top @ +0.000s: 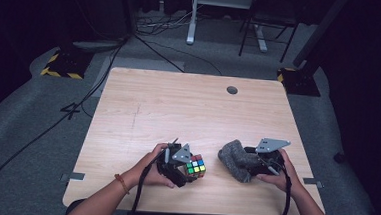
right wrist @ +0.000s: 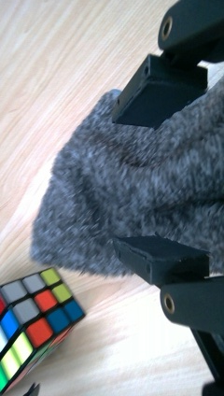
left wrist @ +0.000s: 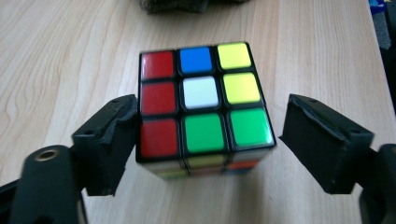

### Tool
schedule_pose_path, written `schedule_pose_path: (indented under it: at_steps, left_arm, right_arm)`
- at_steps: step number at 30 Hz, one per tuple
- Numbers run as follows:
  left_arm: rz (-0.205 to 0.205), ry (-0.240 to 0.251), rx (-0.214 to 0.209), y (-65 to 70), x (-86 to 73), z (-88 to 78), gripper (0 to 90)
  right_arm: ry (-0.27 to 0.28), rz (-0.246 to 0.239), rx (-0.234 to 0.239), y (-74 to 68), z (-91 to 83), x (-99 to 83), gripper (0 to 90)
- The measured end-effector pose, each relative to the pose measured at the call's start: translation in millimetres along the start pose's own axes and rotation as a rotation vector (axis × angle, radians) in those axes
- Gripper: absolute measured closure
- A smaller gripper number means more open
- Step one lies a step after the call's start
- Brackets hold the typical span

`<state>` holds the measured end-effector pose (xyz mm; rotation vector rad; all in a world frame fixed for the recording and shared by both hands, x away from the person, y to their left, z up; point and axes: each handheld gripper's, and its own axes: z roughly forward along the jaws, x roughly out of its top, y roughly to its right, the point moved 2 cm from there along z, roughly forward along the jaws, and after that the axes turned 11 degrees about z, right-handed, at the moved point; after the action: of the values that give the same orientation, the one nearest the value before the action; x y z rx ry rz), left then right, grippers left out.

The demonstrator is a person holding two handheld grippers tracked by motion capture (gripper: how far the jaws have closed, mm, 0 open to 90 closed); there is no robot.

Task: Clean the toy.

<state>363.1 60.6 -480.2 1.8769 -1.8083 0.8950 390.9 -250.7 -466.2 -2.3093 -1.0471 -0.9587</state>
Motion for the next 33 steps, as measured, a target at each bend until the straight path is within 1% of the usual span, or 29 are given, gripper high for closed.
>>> schedule_pose_path:
  at_steps: [3, 5, 7, 8, 10, 11, 13, 15, 18, 19, 21, 23, 25, 28, 29, 31, 33]
  left_arm:
    - [-0.009, 0.003, -0.004, 2.6, -4.6, -5.9, 20.3]
    - [-0.014, -0.004, -0.003, 4.9, -7.4, -8.5, 22.2]
    - [-0.008, -0.015, -0.011, 8.6, -9.6, -9.4, 22.8]
    - [-0.001, -0.020, -0.013, 10.1, -10.0, -9.3, 22.9]
    - [0.010, -0.039, -0.019, 14.8, -10.6, -9.1, 23.8]
    - [0.025, -0.043, -0.023, 17.1, -10.2, -8.4, 24.2]
    - [0.031, -0.054, -0.033, 21.2, -9.5, -9.0, 25.4]
    - [0.036, -0.049, -0.041, 23.3, -8.6, -8.9, 26.8]
    - [0.032, -0.036, -0.058, 25.9, -7.0, -8.5, 31.3]
    - [0.038, -0.038, -0.062, 26.4, -6.4, -8.0, 34.3]
    - [0.045, -0.039, -0.078, 28.7, -4.4, -5.1, 41.3]
    - [0.052, -0.049, -0.078, 30.2, -2.8, -2.1, 41.5]
    - [0.052, -0.054, -0.090, 32.5, -1.9, -0.5, 42.1]
    - [0.052, -0.048, -0.094, 33.3, -1.0, 0.4, 41.8]
    - [0.052, -0.045, -0.098, 34.1, -0.7, 0.8, 41.9]
    - [0.055, -0.042, -0.112, 35.9, 0.3, 1.0, 42.0]
    - [0.066, -0.047, -0.115, 38.4, 1.0, 1.2, 40.6]
  right_arm:
    - [0.027, -0.015, -0.007, -5.4, -3.8, 3.7, 30.0]
    - [0.054, -0.014, -0.009, -8.3, -6.6, 6.7, 30.1]
    - [0.067, -0.020, -0.012, -11.8, -8.1, 8.3, 30.2]
    - [0.073, -0.033, -0.013, -15.0, -8.7, 9.5, 30.3]
    - [0.084, -0.047, 0.002, -21.7, -9.5, 11.2, 30.4]
    - [0.091, -0.053, 0.008, -24.3, -9.6, 11.8, 30.6]
    - [0.091, -0.074, 0.023, -32.8, -8.3, 13.3, 30.7]
    - [0.094, -0.087, 0.042, -39.2, -6.0, 13.9, 31.1]
    - [0.079, -0.107, 0.072, -50.1, 0.1, 13.3, 31.2]
    - [0.067, -0.117, 0.088, -55.1, 3.9, 12.4, 31.2]
    - [0.052, -0.136, 0.096, -61.7, 10.0, 10.9, 31.4]
    - [0.030, -0.146, 0.117, -68.0, 17.2, 9.0, 31.4]
    - [0.001, -0.161, 0.142, -73.7, 24.4, 5.8, 31.7]
    - [-0.019, -0.169, 0.153, -76.8, 29.9, 2.9, 32.7]
    - [-0.022, -0.164, 0.156, -77.1, 31.7, 2.2, 32.8]
    - [-0.029, -0.168, 0.149, -77.9, 34.5, 1.2, 33.5]
    - [-0.036, -0.173, 0.139, -77.7, 35.7, 1.0, 32.9]
